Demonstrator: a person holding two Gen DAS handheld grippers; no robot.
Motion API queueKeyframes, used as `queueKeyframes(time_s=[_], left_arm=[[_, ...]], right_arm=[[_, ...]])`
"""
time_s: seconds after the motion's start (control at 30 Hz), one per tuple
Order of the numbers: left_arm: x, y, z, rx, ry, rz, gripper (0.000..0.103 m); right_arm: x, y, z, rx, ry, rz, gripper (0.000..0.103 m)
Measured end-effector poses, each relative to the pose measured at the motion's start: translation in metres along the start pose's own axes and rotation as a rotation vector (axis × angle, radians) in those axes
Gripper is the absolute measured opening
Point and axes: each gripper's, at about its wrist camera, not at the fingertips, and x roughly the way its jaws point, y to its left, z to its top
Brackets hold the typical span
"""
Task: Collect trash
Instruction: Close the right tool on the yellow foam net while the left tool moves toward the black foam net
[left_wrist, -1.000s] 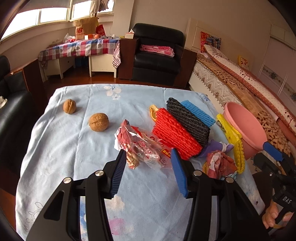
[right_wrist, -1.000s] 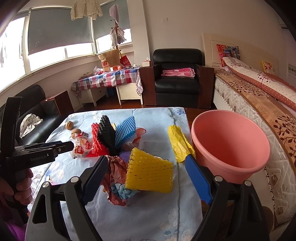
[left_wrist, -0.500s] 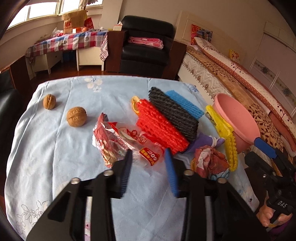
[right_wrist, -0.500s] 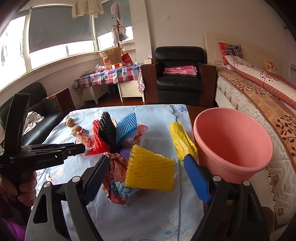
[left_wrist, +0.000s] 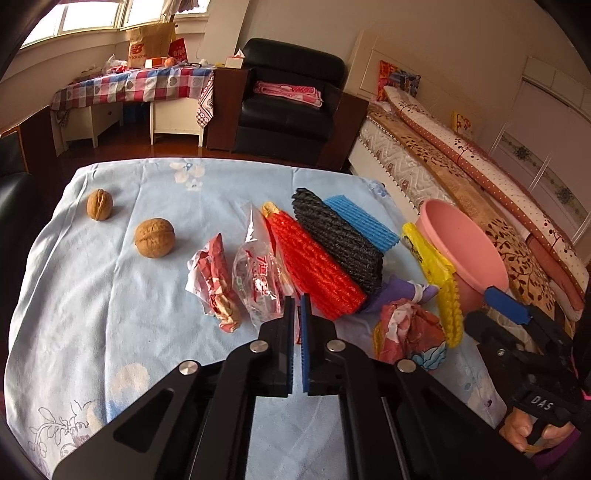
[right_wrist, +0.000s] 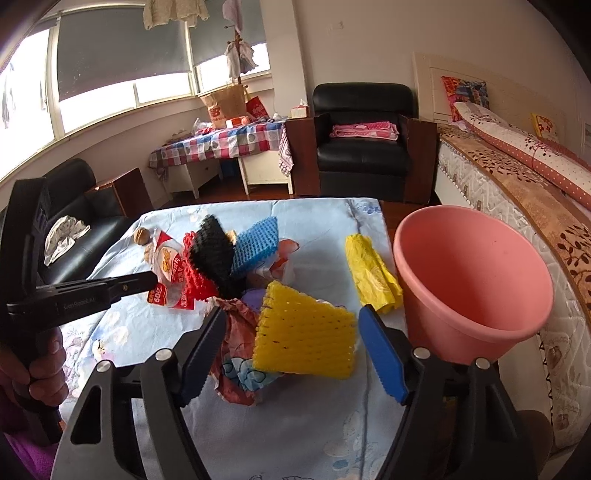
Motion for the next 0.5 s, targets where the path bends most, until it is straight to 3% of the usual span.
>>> queueKeyframes(time_s=[0.2, 0.37, 0.5], left_arm=[[-0.011, 0.003, 0.000, -0.007, -0.026, -0.007, 0.002], [-0.021, 0.006, 0.004, -0.009, -0.053, -0.012, 0.002], [-0.025, 0.003, 0.006, 0.002, -0.062, -0.012, 0.002]], right_arm=[[0.021, 0.006, 0.002, -0.021, 0.064, -0.002, 0.052], [0.033, -0.005, -0.002, 0.029, 0.123, 0.010, 0.016], [0.026, -0.012, -0.001, 0.063, 0.105, 0.037, 0.009]])
